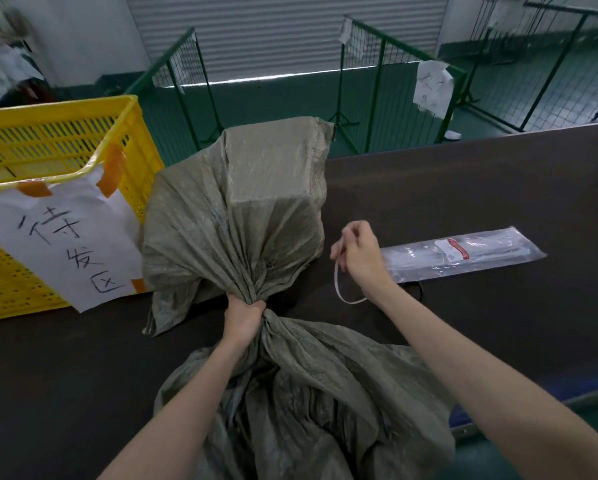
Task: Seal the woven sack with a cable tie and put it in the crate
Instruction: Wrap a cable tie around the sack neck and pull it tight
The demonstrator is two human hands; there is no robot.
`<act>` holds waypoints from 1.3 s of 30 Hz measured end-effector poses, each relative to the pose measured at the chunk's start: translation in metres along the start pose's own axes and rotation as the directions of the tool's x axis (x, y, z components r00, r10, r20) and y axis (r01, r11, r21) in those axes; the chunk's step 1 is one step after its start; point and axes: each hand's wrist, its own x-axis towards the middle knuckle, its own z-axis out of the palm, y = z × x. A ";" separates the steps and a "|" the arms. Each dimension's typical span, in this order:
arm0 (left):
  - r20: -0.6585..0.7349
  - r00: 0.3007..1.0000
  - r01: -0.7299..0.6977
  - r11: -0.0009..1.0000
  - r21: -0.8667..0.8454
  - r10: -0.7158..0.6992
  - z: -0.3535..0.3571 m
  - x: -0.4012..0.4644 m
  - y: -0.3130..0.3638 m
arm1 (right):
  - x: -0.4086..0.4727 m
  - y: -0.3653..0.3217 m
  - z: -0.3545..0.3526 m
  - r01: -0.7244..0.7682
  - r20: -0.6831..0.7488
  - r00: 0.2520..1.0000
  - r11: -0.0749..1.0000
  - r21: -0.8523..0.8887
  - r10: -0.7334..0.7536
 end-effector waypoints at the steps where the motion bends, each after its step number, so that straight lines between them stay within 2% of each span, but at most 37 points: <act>1: 0.022 1.000 -0.005 1.000 -0.003 0.005 -0.001 0.001 -0.001 | 0.002 -0.011 0.003 -0.004 -0.011 1.000 0.997 0.074 0.005; 5: 0.073 0.997 0.017 1.000 -0.024 -0.015 -0.007 0.003 -0.004 | 0.015 -0.056 0.011 -0.032 -0.039 0.998 0.949 0.313 0.047; 8: 0.078 0.997 0.028 0.999 -0.040 -0.025 -0.008 0.002 -0.004 | 0.024 -0.081 0.014 -0.070 -0.090 0.987 0.870 0.488 0.130; 12: 0.100 0.995 0.027 0.999 -0.044 -0.023 -0.012 0.003 -0.005 | 0.033 -0.093 0.012 -0.049 -0.207 0.949 0.758 0.650 0.239; 14: 0.101 0.995 0.020 0.999 -0.051 -0.015 -0.013 0.007 -0.010 | 0.036 -0.083 0.010 -0.005 -0.313 0.916 0.787 0.617 0.252; 17: 0.102 0.994 0.035 0.998 -0.055 -0.029 -0.014 0.011 -0.014 | 0.035 -0.052 0.012 0.042 -0.471 0.860 0.891 0.451 0.198; 21: 0.100 0.994 0.047 0.997 -0.063 -0.040 -0.014 0.004 -0.008 | 0.029 -0.004 0.010 -0.001 -0.550 0.802 0.922 0.387 0.232; 26: 0.093 0.995 0.055 0.995 -0.079 -0.048 -0.012 0.008 -0.012 | 0.016 0.043 0.003 -0.182 -0.517 0.750 0.880 0.439 0.413; 30: 0.093 0.994 0.062 0.994 -0.094 -0.053 -0.012 0.007 -0.014 | 0.011 0.068 -0.003 -0.358 -0.435 0.693 0.798 0.484 0.575; 35: 0.091 0.993 0.081 0.992 -0.093 -0.072 -0.011 0.010 -0.017 | 0.007 0.083 -0.007 -0.459 -0.144 0.717 0.616 0.640 0.682; 39: 0.097 0.993 0.072 0.991 -0.110 -0.061 -0.010 0.011 -0.018 | 0.005 0.095 0.002 -0.504 -0.052 0.741 0.605 0.616 0.670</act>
